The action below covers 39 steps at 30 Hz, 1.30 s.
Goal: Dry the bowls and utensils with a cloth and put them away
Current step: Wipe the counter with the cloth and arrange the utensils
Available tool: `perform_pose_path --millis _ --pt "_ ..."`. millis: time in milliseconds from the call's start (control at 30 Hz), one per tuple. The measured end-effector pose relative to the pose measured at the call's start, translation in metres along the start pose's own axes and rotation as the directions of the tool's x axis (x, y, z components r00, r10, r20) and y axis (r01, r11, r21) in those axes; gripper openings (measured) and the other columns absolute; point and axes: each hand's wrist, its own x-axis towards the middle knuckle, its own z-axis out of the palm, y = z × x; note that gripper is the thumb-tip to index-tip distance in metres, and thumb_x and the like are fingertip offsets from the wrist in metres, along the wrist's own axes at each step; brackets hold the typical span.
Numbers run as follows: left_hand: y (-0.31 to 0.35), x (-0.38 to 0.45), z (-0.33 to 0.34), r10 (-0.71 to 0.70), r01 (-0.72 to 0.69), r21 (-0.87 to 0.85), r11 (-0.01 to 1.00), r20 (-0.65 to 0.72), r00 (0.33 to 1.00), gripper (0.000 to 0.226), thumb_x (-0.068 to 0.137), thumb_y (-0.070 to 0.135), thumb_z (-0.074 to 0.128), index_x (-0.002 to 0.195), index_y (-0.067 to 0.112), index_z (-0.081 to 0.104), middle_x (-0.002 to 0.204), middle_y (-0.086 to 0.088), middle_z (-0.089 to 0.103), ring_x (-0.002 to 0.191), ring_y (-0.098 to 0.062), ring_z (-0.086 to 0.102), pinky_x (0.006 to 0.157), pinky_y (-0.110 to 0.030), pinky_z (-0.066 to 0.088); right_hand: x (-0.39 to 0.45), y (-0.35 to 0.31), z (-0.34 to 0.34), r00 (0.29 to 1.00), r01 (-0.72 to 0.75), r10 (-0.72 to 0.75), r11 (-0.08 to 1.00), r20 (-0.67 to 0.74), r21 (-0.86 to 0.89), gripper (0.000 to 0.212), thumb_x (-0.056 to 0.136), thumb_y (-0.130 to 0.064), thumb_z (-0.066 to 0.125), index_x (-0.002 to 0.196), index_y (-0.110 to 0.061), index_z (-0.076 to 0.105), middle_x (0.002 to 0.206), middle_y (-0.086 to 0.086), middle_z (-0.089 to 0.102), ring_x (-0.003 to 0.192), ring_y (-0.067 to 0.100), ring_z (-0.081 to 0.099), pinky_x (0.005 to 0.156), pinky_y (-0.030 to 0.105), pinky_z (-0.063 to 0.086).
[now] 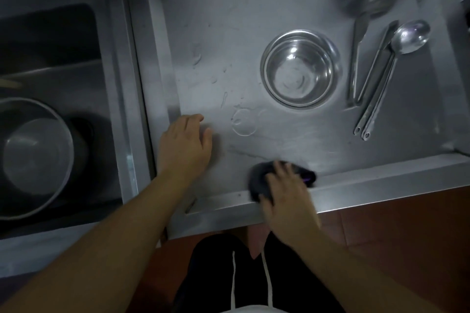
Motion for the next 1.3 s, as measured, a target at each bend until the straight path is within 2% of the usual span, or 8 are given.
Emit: perform_pose_path --millis 267,533,667,767,933,1067,1200,1300 --pt "-0.020 -0.006 -0.016 -0.020 0.018 -0.029 0.999 -0.068 0.997 0.040 0.109 0.031 0.048 0.139 0.008 0.060 0.136 -0.012 0.062 0.122 -0.033 0.059 0.102 -0.048 0.047 0.025 -0.044 0.026 0.883 0.461 -0.444 0.882 0.155 -0.097 0.054 0.097 -0.044 0.059 0.143 -0.016 0.063 0.164 0.010 0.044 0.154 0.033 0.038 0.121 0.052 0.039" --pt "-0.042 0.010 -0.036 -0.094 0.087 -0.075 0.993 -0.093 0.991 0.040 0.109 0.030 0.049 0.142 0.011 0.058 0.142 -0.010 0.059 0.128 -0.030 0.054 0.108 -0.048 0.045 0.048 0.029 -0.011 0.994 -0.100 0.092 0.983 -0.058 -0.153 0.059 0.099 -0.034 0.048 0.145 0.002 0.056 0.165 0.023 0.039 0.154 0.045 0.032 0.123 0.059 0.030" --pt "-0.045 0.011 -0.035 -0.095 0.091 -0.059 0.994 -0.058 0.994 0.046 0.108 0.034 0.046 0.149 0.013 0.053 0.147 -0.008 0.056 0.134 -0.028 0.052 0.114 -0.048 0.042 0.084 -0.005 0.003 0.897 0.441 -0.428 0.884 0.107 -0.157 0.056 0.094 -0.038 0.056 0.142 -0.011 0.062 0.165 0.012 0.042 0.155 0.039 0.033 0.124 0.058 0.030" --pt "-0.050 0.009 -0.033 -0.074 0.072 -0.038 0.997 -0.047 0.996 0.047 0.107 0.035 0.047 0.149 0.014 0.052 0.147 -0.007 0.056 0.136 -0.027 0.051 0.114 -0.048 0.042 0.154 -0.012 -0.004 0.815 0.580 -0.565 0.798 0.129 -0.166 0.056 0.090 -0.034 0.059 0.140 -0.010 0.063 0.160 0.017 0.048 0.149 0.044 0.041 0.121 0.061 0.033" --pt "-0.064 0.010 -0.041 -0.099 0.097 -0.028 0.995 -0.090 0.991 0.046 0.106 0.040 0.044 0.146 0.019 0.052 0.148 -0.003 0.053 0.139 -0.025 0.048 0.114 -0.046 0.039 0.275 -0.025 -0.035 0.941 0.318 -0.332 0.932 -0.059 -0.175 0.059 0.102 -0.042 0.052 0.149 -0.006 0.053 0.162 0.020 0.043 0.150 0.046 0.037 0.123 0.061 0.028" --pt "-0.073 0.015 -0.049 -0.107 0.106 -0.015 0.994 -0.145 0.984 0.044 0.107 0.038 0.046 0.146 0.018 0.053 0.148 -0.005 0.054 0.138 -0.027 0.048 0.112 -0.048 0.040 0.271 -0.052 -0.032 0.974 0.178 -0.196 0.972 -0.114 -0.151 0.058 0.102 -0.040 0.053 0.150 -0.008 0.051 0.164 0.017 0.041 0.153 0.043 0.034 0.125 0.059 0.024" --pt "-0.079 0.020 -0.055 -0.128 0.134 0.025 0.991 -0.162 0.979 0.044 0.107 0.039 0.048 0.145 0.018 0.052 0.148 -0.006 0.053 0.139 -0.027 0.048 0.112 -0.049 0.040 0.164 -0.059 0.009 0.851 0.525 -0.522 0.844 0.060 -0.112 0.057 0.094 -0.039 0.060 0.140 -0.005 0.062 0.157 0.021 0.050 0.145 0.048 0.044 0.115 0.067 0.037" --pt "-0.080 0.020 -0.053 -0.152 0.158 0.026 0.987 -0.153 0.976 0.048 0.107 0.040 0.046 0.150 0.018 0.050 0.155 -0.006 0.050 0.144 -0.028 0.045 0.115 -0.050 0.038 0.094 -0.061 0.035 0.699 0.704 -0.663 0.705 0.267 -0.090 0.060 0.091 -0.050 0.061 0.144 -0.022 0.059 0.164 0.005 0.045 0.154 0.034 0.037 0.124 0.055 0.028"
